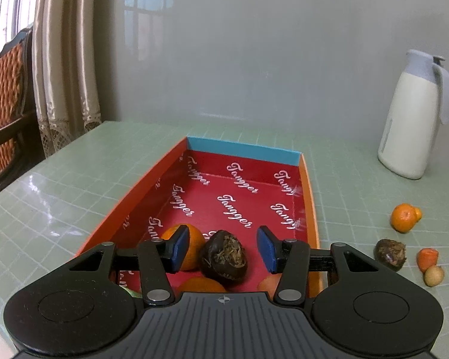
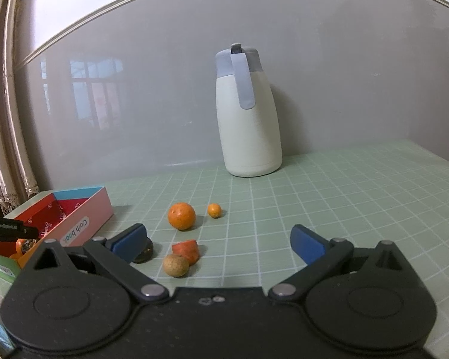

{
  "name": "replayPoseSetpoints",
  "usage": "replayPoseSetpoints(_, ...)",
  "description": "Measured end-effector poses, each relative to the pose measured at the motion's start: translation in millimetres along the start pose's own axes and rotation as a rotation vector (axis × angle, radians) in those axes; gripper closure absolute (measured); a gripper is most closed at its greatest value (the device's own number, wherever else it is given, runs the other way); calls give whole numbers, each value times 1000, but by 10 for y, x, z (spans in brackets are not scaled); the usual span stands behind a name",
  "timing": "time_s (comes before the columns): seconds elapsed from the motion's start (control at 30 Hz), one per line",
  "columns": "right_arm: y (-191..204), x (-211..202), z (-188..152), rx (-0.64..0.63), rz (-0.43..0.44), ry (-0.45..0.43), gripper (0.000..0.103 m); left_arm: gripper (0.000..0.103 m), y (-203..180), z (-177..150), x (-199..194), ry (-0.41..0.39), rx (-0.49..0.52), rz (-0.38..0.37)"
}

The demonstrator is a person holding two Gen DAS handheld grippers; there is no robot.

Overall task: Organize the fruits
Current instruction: 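Open the left gripper to release the water chestnut in the box, then move the right gripper down to the small beige potato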

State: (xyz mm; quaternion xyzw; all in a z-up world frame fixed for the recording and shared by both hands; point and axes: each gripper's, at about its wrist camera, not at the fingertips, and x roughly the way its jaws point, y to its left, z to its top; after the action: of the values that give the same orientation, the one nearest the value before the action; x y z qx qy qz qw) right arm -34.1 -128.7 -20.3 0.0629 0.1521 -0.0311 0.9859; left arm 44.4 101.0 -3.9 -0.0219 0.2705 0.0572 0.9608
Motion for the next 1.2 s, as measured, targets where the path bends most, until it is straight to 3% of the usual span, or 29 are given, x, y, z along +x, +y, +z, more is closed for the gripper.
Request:
replayPoseSetpoints(0.1, 12, -2, 2, -4, 3, 1, 0, 51, 19, -13, -93, -10, -3, -4)
replayPoseSetpoints(0.17, 26, 9, 3, -6, 9, 5, 0, 32, 52, -34, -164, -19, -11, -2)
replayPoseSetpoints(0.2, 35, 14, 1, -7, 13, 7, 0, 28, 65, -44, -202, -27, -15, 6)
replayPoseSetpoints(0.67, 372, 264, -49, -54, 70, 84, 4, 11, 408, -163, -492, -70, -10, 74)
replayPoseSetpoints(0.77, 416, 349, -62, -46, 72, 109, 9, 10, 514, -191, -518, -72, -21, 89)
replayPoseSetpoints(0.83, 435, 408, -70, -40, 70, 131, 21, 9, 580, -214, -520, -72, -33, 97)
replayPoseSetpoints(0.97, 464, 538, -96, -27, 56, 172, 26, 9, 688, -276, -543, -74, -42, 111)
replayPoseSetpoints(1.0, 471, 556, -99, -27, 52, 176, 33, 9, 715, -291, -546, -74, -43, 115)
replayPoseSetpoints(1.1, 491, 631, -115, -30, 38, 201, 37, 9, 785, -337, -561, -74, -43, 123)
replayPoseSetpoints(1.2, 504, 698, -133, -26, 25, 226, 50, 9, 861, -379, -560, -70, -54, 129)
